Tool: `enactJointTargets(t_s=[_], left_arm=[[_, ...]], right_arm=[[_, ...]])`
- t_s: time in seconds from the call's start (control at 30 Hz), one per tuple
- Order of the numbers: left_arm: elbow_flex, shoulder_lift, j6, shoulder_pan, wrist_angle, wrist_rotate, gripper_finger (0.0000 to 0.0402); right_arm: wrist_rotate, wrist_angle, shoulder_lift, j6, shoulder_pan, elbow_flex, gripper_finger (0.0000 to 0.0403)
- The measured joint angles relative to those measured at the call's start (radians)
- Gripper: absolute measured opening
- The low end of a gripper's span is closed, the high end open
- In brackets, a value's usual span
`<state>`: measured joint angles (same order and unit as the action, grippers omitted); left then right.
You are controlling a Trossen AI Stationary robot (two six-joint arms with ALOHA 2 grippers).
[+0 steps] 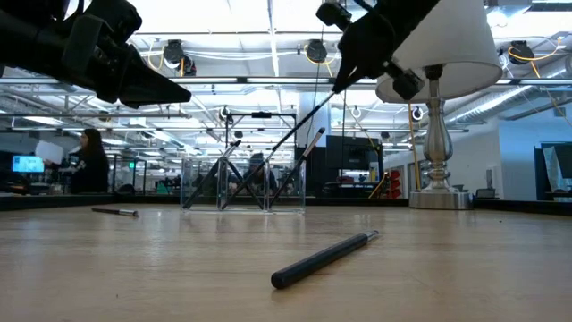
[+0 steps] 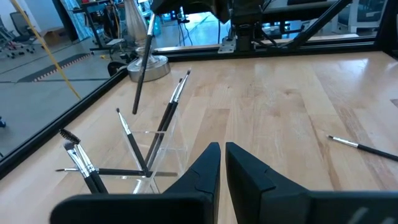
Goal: Put items in baskets/containers
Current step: Put the black eyeshadow brush into the transparent organizer
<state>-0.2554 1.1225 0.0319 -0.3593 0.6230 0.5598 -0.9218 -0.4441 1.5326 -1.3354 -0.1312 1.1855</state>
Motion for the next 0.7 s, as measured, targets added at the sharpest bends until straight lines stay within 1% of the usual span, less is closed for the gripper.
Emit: enactJointTargets(t_s=[0.07,0.17,0.5,0.63,0.7], left_arm=[[0.000,0.000,0.000,0.000,0.000,0.000,0.0035],[0.000,0.000,0.000,0.000,0.000,0.000,0.0035],[0.000,0.000,-0.001,0.000,0.000,0.000,0.0035],[0.000,0.000,-0.008,0.000,0.000,0.000,0.0035],[0.000,0.000,-0.008,0.000,0.000,0.000,0.0035]], right_arm=[[0.000,0.035,0.000,-0.052,0.006,-0.016,0.0000],[-0.001,0.037,0.000,-0.087,0.014,-0.023,0.0000],[0.010,0.036,0.000,-0.124,0.022,-0.029,0.0000],[0.057,0.038,0.000,-0.123,0.022,-0.029,0.0000],[0.062,0.052,0.000,-0.123,0.022,-0.029,0.0000]])
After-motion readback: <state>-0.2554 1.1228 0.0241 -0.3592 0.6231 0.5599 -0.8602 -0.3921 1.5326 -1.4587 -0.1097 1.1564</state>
